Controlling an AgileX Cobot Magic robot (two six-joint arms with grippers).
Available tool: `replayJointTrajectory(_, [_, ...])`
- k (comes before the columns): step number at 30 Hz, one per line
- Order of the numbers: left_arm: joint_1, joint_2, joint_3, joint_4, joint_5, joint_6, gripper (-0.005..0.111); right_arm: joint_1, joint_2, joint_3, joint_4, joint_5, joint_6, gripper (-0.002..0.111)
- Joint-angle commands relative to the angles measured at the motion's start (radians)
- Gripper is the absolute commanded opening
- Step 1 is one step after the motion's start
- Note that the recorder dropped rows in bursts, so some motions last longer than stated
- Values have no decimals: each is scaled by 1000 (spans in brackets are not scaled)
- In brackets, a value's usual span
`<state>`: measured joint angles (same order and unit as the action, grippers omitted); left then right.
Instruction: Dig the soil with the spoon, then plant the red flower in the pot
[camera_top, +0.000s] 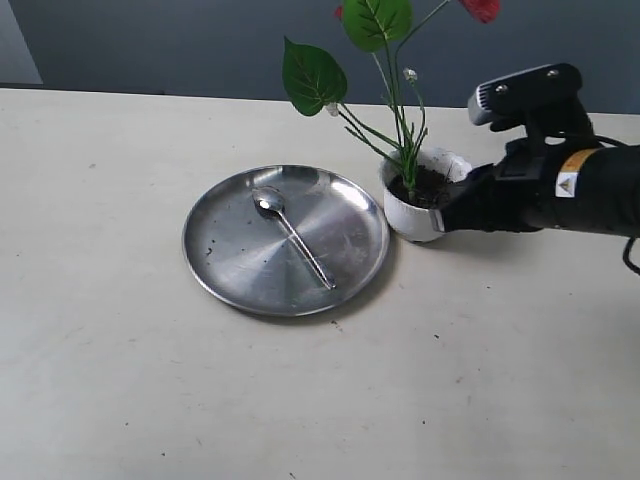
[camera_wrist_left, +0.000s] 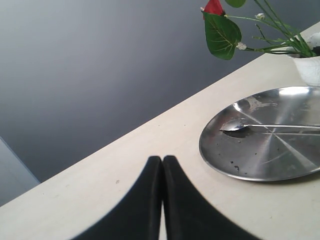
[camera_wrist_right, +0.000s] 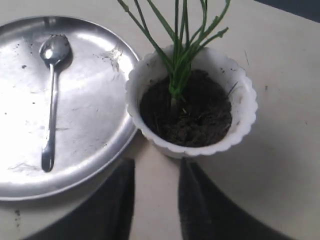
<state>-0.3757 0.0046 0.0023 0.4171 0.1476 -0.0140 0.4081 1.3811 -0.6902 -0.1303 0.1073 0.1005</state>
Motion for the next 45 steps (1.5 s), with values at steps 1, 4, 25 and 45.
replayJointTrajectory(1, [-7,-5,-2,-8,-11,-6,1,0,-154,75,13,94,11,0])
replayJointTrajectory(4, [-7,-5,-2,-8,-11,-6,1,0,-281,121,35,178,11,3])
replayJointTrajectory(25, [-7,-5,-2,-8,-12,-6,1,0,-1208,236,187,304,10,3])
replayJointTrajectory(45, [-7,-5,-2,-8,-12,-6,1,0,-1381,236,120,507,11,3])
